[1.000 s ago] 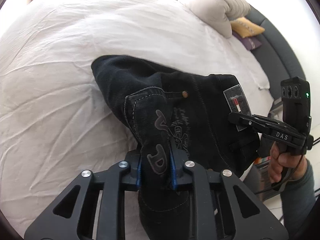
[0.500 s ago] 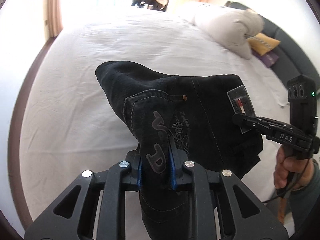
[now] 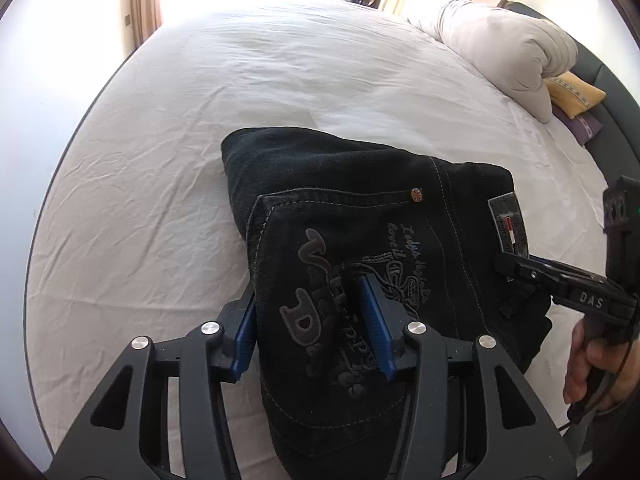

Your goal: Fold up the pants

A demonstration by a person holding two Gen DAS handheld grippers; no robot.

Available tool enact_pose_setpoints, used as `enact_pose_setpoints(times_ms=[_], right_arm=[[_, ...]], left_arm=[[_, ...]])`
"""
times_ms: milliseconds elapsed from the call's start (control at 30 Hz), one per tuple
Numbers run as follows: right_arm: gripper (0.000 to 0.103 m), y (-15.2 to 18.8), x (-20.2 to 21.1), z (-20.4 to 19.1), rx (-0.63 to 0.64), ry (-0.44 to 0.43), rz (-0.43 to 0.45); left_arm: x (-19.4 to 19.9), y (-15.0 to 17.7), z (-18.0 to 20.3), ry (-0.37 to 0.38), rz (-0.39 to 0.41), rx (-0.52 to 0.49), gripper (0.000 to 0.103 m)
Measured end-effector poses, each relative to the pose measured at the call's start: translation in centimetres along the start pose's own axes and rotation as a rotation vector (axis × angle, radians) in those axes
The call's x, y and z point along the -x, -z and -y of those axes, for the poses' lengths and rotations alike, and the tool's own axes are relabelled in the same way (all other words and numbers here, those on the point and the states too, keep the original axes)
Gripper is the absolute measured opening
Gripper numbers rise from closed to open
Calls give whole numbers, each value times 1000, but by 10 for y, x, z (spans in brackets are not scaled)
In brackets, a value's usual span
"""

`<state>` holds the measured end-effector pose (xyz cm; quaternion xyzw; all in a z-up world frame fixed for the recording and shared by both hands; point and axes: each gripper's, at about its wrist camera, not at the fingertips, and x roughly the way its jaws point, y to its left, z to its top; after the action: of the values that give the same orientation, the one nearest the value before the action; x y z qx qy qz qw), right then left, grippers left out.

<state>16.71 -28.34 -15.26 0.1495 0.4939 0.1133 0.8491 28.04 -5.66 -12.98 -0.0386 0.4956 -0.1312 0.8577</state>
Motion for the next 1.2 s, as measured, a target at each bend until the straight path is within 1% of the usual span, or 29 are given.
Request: enact_pose_setpoints(times_ms=[67,133,167,200,233,267,300,333,367,400,433,467,500,533,600,667,700,733,767,800,867,933,1000,1067,1133,1200], right_arm=[[51,6,12,-3,7,17,21],[57,12,29,-5,6,26,50],[58,17,42,-7,8,36,76],[61,21,53,-11,15,49,99],[62,26,65,-16,24,58,124],[63,32,78,-22,34,64,152],[65,37,92,-30,46,77,183],[70,43,104,-38,64,91,216],[73,49,116,-46,83,102,247],[80,57,130,-56,106,113,287],[85,66,146,-68,134,126,335],[87,75,163,-79,164,136,385],[92,78,174,-89,183,140,426],[97,84,186,-96,193,143,468],[103,94,210,-109,194,156,558],[103,107,243,-118,177,161,655],[103,109,254,-121,173,150,676],[103,110,263,-124,171,144,687],[103,112,273,-129,167,154,695],[103,112,282,-133,164,162,705],[103,114,296,-140,167,158,724],[103,116,308,-150,186,157,736],[103,118,312,-158,208,199,719],[103,118,309,-164,224,261,680],[103,118,301,-160,216,275,647],[103,117,291,-156,196,270,605]], left_arm=[[9,3,4,-29,19,-1,47],[24,11,2,-47,46,-5,53],[36,15,2,-60,69,-6,60],[52,19,3,-75,115,-9,70],[64,23,6,-78,144,-15,75],[85,29,12,-97,203,-38,88],[100,35,17,-117,238,-61,102],[115,41,24,-130,283,-86,103],[139,51,32,-141,337,-110,103],[161,61,42,-164,392,-134,103],[177,69,50,-181,431,-151,103],[195,78,59,-189,468,-165,103],[216,89,67,-191,507,-169,103],[231,97,72,-200,530,-162,103],[269,118,84,-229,590,-148,103],[299,135,94,-204,653,-172,103],[312,143,100,-210,661,-203,103],[318,144,106,-236,625,-235,103],[322,144,108,-240,601,-243,103],[326,143,108,-225,579,-234,103],[334,143,105,-234,560,-180,103],[334,141,104,-253,516,-139,103],[327,141,102,-261,466,-110,103],[314,142,100,-265,400,-91,103],[301,143,95,-242,352,-66,103],[287,143,91,-226,295,-46,103]])
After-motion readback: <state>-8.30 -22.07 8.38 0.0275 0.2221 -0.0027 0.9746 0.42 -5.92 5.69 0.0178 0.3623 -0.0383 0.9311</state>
